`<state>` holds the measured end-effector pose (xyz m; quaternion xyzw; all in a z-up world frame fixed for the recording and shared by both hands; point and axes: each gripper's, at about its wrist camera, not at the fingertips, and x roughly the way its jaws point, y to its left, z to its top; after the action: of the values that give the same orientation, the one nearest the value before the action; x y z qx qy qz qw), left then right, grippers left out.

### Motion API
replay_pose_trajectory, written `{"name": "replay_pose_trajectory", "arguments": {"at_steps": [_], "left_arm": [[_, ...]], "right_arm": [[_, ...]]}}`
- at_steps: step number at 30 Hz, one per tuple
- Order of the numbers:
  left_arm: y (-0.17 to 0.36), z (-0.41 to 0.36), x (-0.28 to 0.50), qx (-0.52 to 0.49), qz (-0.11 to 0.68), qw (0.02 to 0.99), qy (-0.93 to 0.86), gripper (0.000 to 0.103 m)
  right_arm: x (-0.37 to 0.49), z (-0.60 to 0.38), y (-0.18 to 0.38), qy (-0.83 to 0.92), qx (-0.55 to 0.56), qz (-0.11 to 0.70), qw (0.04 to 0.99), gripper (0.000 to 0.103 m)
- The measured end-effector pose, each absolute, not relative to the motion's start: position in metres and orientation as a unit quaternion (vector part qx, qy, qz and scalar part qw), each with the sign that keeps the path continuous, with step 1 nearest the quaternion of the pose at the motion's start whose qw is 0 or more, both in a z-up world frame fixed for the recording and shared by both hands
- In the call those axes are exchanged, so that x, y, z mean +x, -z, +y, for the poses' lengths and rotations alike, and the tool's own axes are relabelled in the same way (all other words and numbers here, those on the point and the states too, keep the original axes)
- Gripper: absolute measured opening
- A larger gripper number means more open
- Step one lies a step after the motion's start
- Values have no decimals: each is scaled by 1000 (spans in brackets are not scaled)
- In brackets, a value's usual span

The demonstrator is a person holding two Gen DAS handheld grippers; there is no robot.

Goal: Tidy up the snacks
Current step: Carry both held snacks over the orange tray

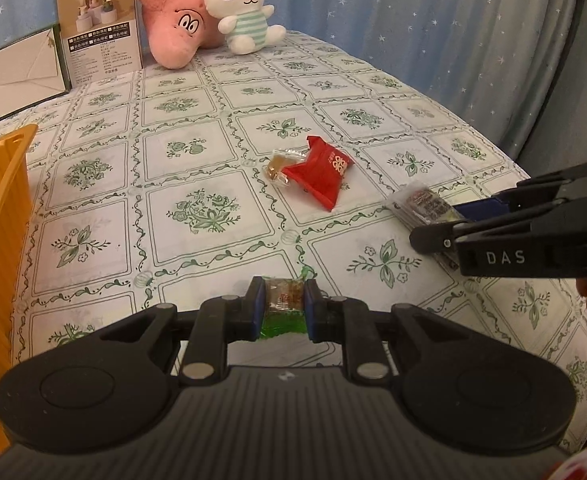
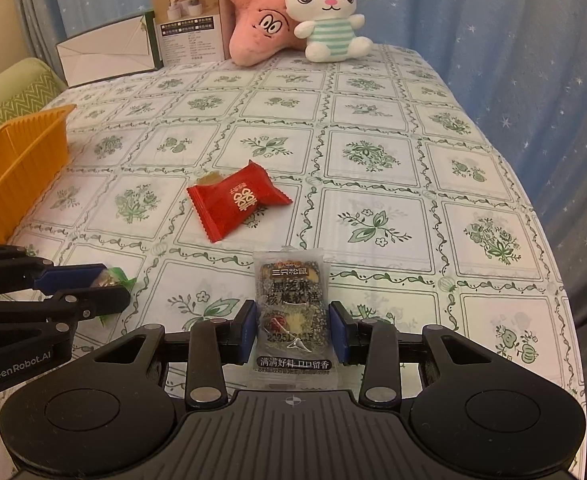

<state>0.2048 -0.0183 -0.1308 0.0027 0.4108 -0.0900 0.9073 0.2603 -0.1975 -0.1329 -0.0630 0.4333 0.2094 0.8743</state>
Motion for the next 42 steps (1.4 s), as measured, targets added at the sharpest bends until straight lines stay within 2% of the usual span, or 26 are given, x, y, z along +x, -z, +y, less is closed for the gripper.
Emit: {"name": "replay_pose_trajectory", "arguments": {"at_steps": [7, 24, 42], "left_arm": [[114, -15, 204, -16, 404, 911, 84, 18], [34, 7, 181, -46, 367, 925, 84, 18], [-1, 69, 124, -57, 364, 928, 49, 18]], "right_arm": [[261, -200, 116, -216, -53, 429, 876, 38], [226, -175, 30, -213, -5, 418, 883, 38], [164, -119, 5, -244, 0, 407, 880, 38]]}}
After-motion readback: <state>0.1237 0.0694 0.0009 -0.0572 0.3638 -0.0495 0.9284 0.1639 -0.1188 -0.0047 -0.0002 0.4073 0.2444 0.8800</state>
